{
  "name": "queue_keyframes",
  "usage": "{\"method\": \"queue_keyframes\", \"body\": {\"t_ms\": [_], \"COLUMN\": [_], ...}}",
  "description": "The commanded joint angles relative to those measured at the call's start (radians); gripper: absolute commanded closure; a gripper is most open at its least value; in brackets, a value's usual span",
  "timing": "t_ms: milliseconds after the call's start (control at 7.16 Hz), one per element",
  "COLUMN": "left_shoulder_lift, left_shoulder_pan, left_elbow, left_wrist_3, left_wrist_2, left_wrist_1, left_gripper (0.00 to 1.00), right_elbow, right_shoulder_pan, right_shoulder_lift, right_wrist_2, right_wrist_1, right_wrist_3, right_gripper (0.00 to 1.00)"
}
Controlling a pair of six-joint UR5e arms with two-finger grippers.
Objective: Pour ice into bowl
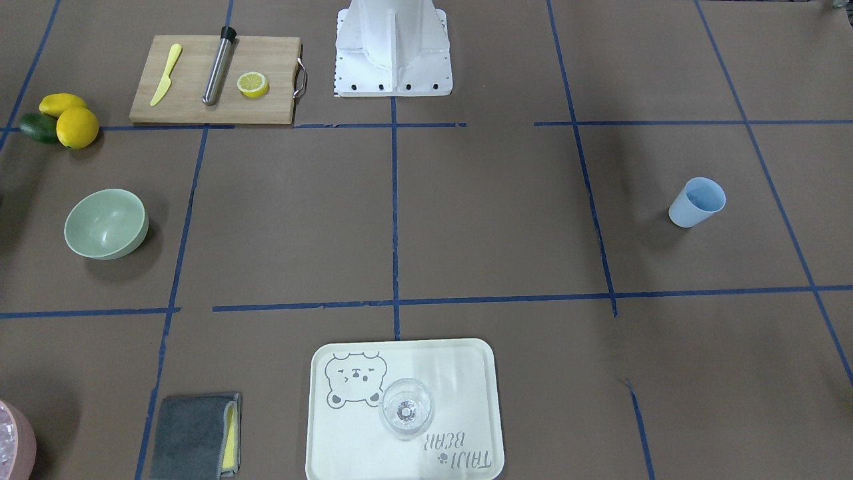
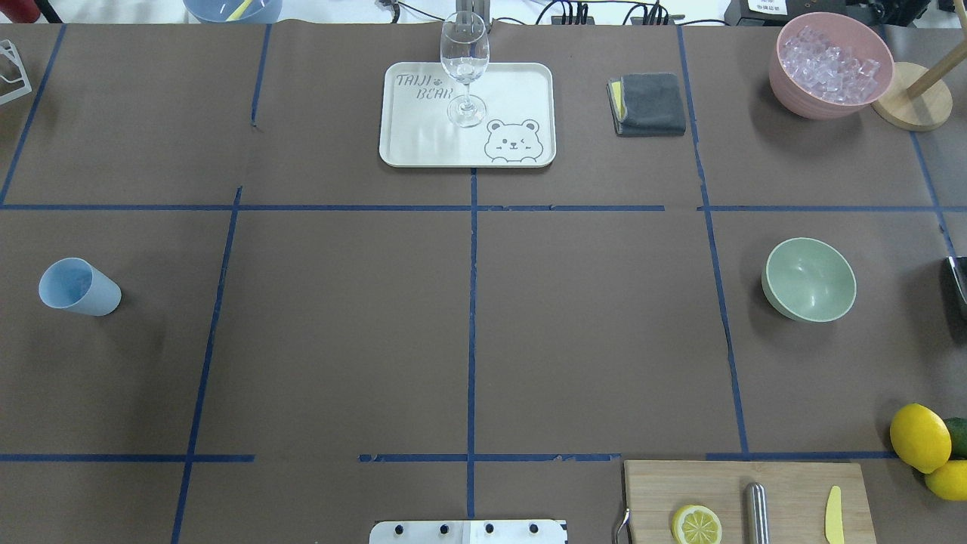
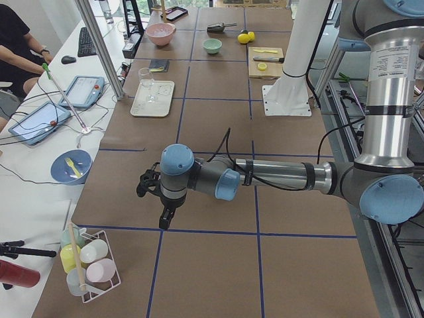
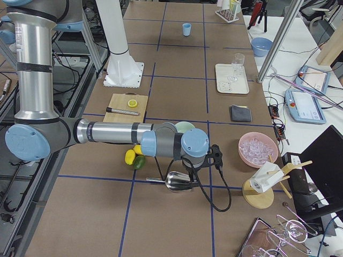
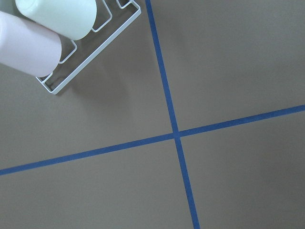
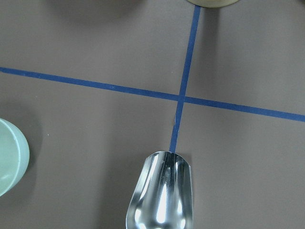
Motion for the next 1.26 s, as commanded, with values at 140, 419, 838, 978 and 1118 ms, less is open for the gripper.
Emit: {"method": "queue_keyframes", "body": {"t_ms": [140,419,838,978,1118], "left_shoulder_lift": [-0.004,0.0,0.078,0.141,0.234], "left_shoulder_pan": [0.002,0.004,0.122,0.23,0.334], "left_elbow": [-0.042,-0.06,-0.262,-0.33,-0.34], "left_wrist_3": [-0.001,-0.06,-0.329,-0.541,-0.682], "left_wrist_2": [0.0,-0.106,-0.067,0.018,0.11], "left_wrist_1": [-0.038,-0.137,-0.174,-0.303,-0.502], "left_gripper": [0.0,0.0,0.0,0.0,0.0], "right_elbow": [0.117,0.148,0.152,0.158,0.156], "right_shoulder_pan": [-0.113,-0.224,-0.369,-0.411,-0.455], "right_shoulder_lift": [0.015,0.009,-0.003,-0.002,-0.028], "right_wrist_2": [-0.007,-0.032,-0.07,-0.084,-0.149], "right_wrist_1": [0.001,0.079,0.23,0.251,0.352], "right_wrist_3": [0.316,0.368,0.525,0.685,0.764], "right_gripper": [0.0,0.0,0.0,0.0,0.0]}}
